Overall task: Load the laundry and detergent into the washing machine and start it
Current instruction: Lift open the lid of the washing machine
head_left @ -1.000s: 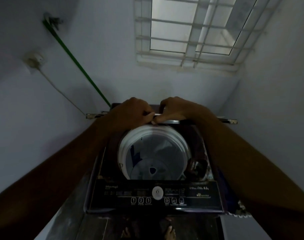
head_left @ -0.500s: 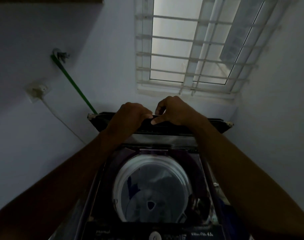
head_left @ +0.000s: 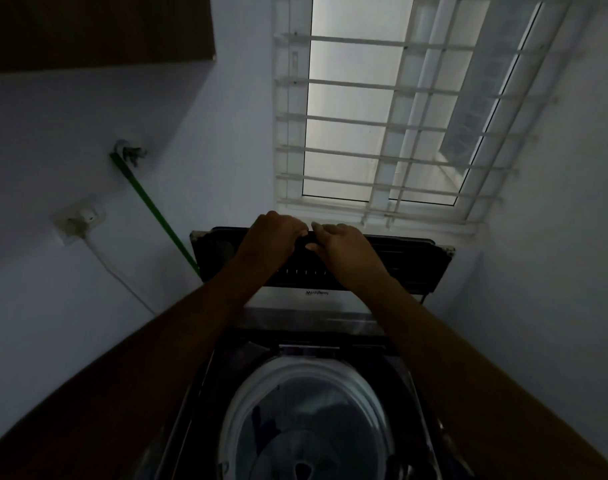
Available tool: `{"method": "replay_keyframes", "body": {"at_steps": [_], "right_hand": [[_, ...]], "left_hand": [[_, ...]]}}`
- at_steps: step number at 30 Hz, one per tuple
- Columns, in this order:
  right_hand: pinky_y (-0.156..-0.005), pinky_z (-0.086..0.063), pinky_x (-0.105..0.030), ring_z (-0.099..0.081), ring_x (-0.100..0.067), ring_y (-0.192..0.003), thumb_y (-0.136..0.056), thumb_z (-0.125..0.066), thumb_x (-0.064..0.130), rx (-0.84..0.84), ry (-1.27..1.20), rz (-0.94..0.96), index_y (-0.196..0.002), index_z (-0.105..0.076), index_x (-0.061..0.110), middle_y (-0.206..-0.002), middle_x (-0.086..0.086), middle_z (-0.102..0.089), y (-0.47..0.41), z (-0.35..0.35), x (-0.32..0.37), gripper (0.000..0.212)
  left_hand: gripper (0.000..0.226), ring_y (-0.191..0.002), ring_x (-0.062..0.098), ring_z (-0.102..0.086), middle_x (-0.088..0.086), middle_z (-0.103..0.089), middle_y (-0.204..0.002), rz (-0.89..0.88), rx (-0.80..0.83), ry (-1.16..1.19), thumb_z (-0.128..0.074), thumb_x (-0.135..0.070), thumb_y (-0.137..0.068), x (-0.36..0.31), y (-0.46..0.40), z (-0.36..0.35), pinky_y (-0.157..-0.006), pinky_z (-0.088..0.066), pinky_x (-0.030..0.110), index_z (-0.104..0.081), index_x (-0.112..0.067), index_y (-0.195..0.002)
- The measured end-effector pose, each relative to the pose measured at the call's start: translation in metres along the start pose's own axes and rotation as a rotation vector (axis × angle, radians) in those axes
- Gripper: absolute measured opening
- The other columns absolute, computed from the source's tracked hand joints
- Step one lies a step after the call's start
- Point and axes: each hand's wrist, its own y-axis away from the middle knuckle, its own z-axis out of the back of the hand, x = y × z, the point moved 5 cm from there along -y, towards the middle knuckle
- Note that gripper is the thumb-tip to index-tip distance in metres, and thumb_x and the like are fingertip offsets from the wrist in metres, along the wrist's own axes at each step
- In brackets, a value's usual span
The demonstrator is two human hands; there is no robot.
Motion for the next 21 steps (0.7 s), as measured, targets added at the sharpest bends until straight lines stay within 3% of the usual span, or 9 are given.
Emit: {"method": "replay_keyframes", "body": {"at_steps": [3,7,9,11,13,17,21], "right_hand": [[-0.102,-0.043,-0.042,-0.056,-0.032,-0.117,-0.101,-0.045,0.036,0.024,0.028,0.01,-0.141,-0.044,0.006,-0.131,-0.014,-0.06,-0.01,-0.001,-0.005,0.05],[-0.101,-0.042,-0.039,-0.057,-0.031,-0.117,-0.102,-0.045,0.034,0.034,0.032,0.012,-0.141,-0.042,0.005,-0.131,-0.014,-0.06,-0.023,-0.004,-0.01,0.049],[-0.103,-0.041,-0.039,-0.056,-0.031,-0.12,-0.102,-0.045,0.033,0.038,0.027,-0.002,-0.143,-0.041,0.005,-0.134,-0.014,-0.058,-0.029,-0.007,-0.014,0.05],[-0.105,-0.039,-0.039,-0.054,-0.03,-0.123,-0.102,-0.044,0.033,0.05,0.022,-0.019,-0.144,-0.039,0.006,-0.136,-0.013,-0.056,-0.035,-0.01,-0.017,0.051],[-0.107,-0.038,-0.039,-0.052,-0.029,-0.125,-0.102,-0.043,0.033,0.064,0.017,-0.028,-0.145,-0.039,0.006,-0.138,-0.013,-0.055,-0.042,-0.013,-0.02,0.051],[-0.117,-0.028,-0.04,-0.036,-0.029,-0.14,-0.103,-0.04,0.03,0.117,0.024,-0.045,-0.149,-0.03,0.004,-0.151,-0.016,-0.039,-0.055,-0.024,-0.029,0.053],[-0.121,-0.018,-0.039,-0.021,-0.028,-0.147,-0.104,-0.037,0.029,0.169,0.023,-0.059,-0.151,-0.022,0.004,-0.157,-0.016,-0.025,-0.066,-0.033,-0.038,0.055]], "left_hand": [[0.012,-0.083,0.024,-0.067,0.009,-0.073,-0.093,0.061,0.05,-0.007,-0.066,-0.014,-0.09,0.006,-0.008,-0.007,-0.08,-0.049,0.026,-0.073,-0.011,-0.099],[0.02,-0.09,0.03,-0.067,0.014,-0.071,-0.098,0.093,0.012,0.006,-0.063,-0.014,-0.091,0.012,-0.014,-0.015,-0.082,-0.055,0.035,-0.069,-0.014,-0.11],[0.031,-0.11,0.034,-0.061,0.016,-0.064,-0.119,0.118,0.034,-0.015,-0.057,-0.01,-0.094,0.012,-0.015,-0.019,-0.092,-0.049,0.039,-0.061,-0.013,-0.125],[0.043,-0.134,0.037,-0.041,0.018,-0.046,-0.144,0.16,0.076,-0.017,-0.049,-0.006,-0.097,0.014,-0.015,-0.024,-0.105,-0.039,0.043,-0.047,-0.012,-0.14],[0.048,-0.143,0.038,-0.024,0.018,-0.031,-0.154,0.172,0.095,-0.014,-0.044,-0.008,-0.1,0.017,-0.017,-0.03,-0.113,-0.028,0.044,-0.036,-0.012,-0.147],[0.045,-0.143,0.034,-0.026,0.019,-0.034,-0.152,0.123,0.076,0.0,-0.04,-0.016,-0.103,0.021,-0.026,-0.035,-0.118,-0.015,0.037,-0.035,-0.008,-0.147],[0.041,-0.123,0.032,-0.048,0.017,-0.054,-0.134,0.133,0.073,0.083,-0.047,-0.014,-0.1,0.029,-0.039,-0.039,-0.106,-0.032,0.037,-0.045,-0.008,-0.141]]}}
